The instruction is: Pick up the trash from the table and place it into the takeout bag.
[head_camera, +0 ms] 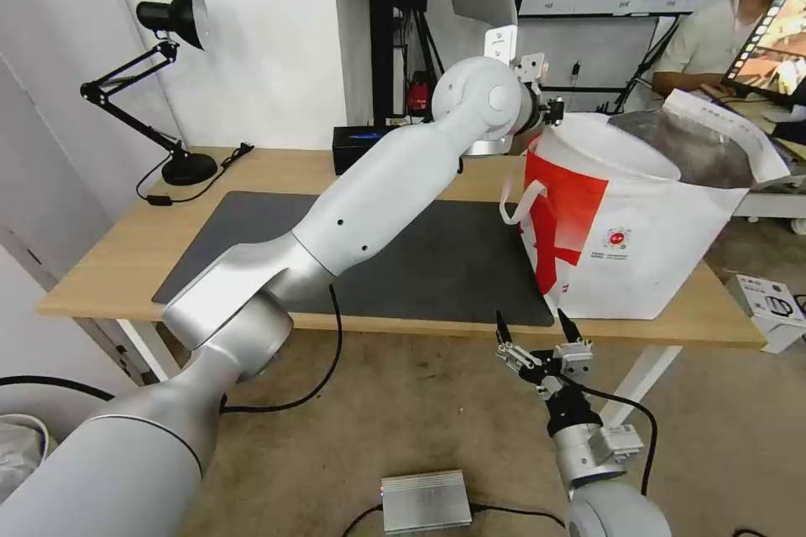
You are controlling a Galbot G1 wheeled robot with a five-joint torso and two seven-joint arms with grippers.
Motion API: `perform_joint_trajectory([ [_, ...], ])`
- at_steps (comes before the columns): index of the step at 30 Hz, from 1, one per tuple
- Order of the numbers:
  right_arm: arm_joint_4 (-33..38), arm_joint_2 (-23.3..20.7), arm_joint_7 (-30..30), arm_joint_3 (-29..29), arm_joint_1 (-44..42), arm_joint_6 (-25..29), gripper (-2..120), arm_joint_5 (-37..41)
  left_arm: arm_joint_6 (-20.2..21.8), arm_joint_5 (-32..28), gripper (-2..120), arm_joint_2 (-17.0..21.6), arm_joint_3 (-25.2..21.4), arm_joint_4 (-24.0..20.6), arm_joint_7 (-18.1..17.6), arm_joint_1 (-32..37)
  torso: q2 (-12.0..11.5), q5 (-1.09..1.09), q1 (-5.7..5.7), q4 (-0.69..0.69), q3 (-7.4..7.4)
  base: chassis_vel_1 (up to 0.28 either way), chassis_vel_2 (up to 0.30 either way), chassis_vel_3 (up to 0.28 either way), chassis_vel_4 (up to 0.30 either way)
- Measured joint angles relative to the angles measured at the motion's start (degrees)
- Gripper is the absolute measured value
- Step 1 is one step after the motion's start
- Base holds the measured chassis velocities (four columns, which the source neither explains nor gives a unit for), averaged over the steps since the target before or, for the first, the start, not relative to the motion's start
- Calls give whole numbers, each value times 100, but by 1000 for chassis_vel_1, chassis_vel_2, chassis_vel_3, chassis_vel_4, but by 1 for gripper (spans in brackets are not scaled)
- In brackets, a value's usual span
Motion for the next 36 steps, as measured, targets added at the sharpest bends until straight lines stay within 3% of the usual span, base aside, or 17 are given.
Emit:
perform_joint_trajectory([
  [10, 0, 0, 0, 0, 0, 0, 100, 0, -96, -4, 79, 3, 9, -104, 52, 66, 0, 0, 0, 0, 0, 0, 0, 0, 0],
  [15, 0, 0, 0, 0, 0, 0, 100, 0, -323, 487, 98, 9, 34, -117, 470, 158, 0, 0, 0, 0, 0, 0, 0, 0, 0],
  [16, 0, 0, 0, 0, 0, 0, 100, 0, -323, 487, 98, 9, 34, -117, 470, 158, 0, 0, 0, 0, 0, 0, 0, 0, 0],
  [19, 0, 0, 0, 0, 0, 0, 100, 0, -740, 1310, 100, 128, 111, -136, 1070, 306, 1, 0, 0, -1, 0, 0, 0, 0, 0],
  [20, 0, 0, 0, 0, 0, 0, 100, 0, -740, 1310, 100, 128, 111, -136, 1070, 306, 1, 0, 0, -1, 0, 0, 0, 0, 0],
  [22, 0, 0, 0, -1, 0, 0, 100, 0, -1210, 2023, 100, 327, 137, -197, 1571, 514, 0, -1, 0, -1, 0, 0, 0, 0, 0],
  [27, 0, 0, 0, 0, 0, 0, 100, 0, -1822, 2672, 100, 672, 138, -282, 1971, 800, 0, -1, 0, 0, 0, 0, 0, 0, 0],
  [28, 0, 0, 0, 0, 0, 0, 100, 0, -2165, 3003, 100, 873, 131, -291, 2169, 939, 0, -1, 0, 1, 0, 0, 0, 0, 0],
  [30, 0, 0, 0, 0, 0, 0, 100, 0, -2253, 3149, 100, 946, 114, -298, 2229, 999, 0, -2, 0, 1, 0, 0, 0, 0, 0],
  [32, 0, 0, 0, 0, 0, 0, 100, 0, -2478, 3729, 100, 1340, -14, -418, 2418, 1330, 0, -2, 0, 2, 0, 0, 0, 0, 0],
  [36, 0, 0, 0, 0, 0, 0, 100, 0, -2521, 3936, 100, 1592, -236, -600, 2440, 1668, 0, -2, 0, 2, 0, 0, 0, 0, 0],
])
